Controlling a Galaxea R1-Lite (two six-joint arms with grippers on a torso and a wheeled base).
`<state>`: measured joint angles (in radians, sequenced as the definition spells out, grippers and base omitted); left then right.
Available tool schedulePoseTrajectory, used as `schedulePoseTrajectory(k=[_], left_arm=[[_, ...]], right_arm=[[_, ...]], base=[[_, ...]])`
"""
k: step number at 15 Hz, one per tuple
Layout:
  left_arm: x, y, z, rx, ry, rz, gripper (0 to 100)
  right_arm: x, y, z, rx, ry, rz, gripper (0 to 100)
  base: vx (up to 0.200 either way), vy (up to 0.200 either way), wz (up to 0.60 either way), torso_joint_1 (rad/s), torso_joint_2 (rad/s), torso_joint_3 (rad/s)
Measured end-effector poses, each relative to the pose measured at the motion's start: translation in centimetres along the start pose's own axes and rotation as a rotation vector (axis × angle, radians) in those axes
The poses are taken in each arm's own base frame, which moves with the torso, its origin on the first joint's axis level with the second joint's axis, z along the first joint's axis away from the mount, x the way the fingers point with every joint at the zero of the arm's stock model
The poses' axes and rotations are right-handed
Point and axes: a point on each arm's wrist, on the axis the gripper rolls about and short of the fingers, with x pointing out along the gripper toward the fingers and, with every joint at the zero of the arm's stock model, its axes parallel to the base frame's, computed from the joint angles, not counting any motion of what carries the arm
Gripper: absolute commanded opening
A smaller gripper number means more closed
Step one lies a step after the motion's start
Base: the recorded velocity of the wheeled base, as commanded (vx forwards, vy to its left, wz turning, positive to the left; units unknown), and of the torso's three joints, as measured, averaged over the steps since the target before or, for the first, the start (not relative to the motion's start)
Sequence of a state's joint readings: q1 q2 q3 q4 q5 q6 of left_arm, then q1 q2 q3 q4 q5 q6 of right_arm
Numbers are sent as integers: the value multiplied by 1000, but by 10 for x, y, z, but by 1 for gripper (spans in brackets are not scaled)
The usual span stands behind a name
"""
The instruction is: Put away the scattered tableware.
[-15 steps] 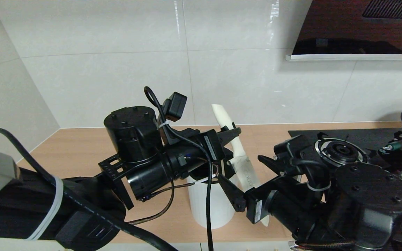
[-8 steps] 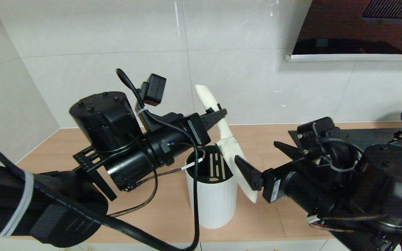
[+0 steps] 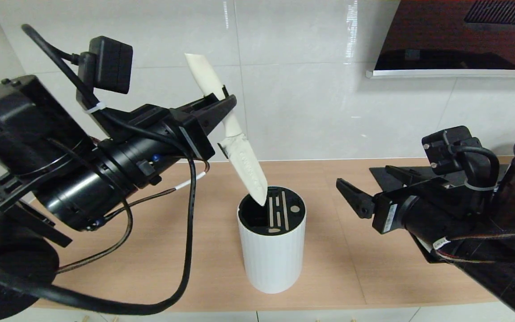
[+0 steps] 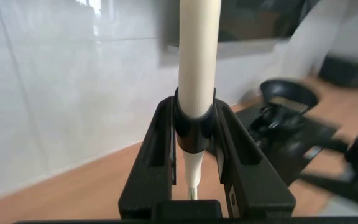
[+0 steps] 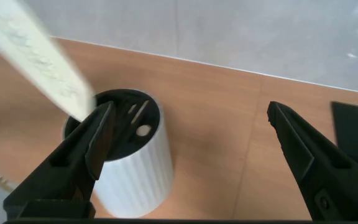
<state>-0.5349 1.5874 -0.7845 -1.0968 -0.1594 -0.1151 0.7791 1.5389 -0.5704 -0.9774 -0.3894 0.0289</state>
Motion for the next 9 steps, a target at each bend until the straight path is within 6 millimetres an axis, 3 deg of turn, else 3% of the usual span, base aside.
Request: schedulePoseTrajectory(k=[9], left_arm=[[-10, 0, -15, 70, 62, 4, 0]], right_arm=[[4, -2, -4, -10, 16, -14, 100]], base=[[0, 0, 0, 0, 0, 0]])
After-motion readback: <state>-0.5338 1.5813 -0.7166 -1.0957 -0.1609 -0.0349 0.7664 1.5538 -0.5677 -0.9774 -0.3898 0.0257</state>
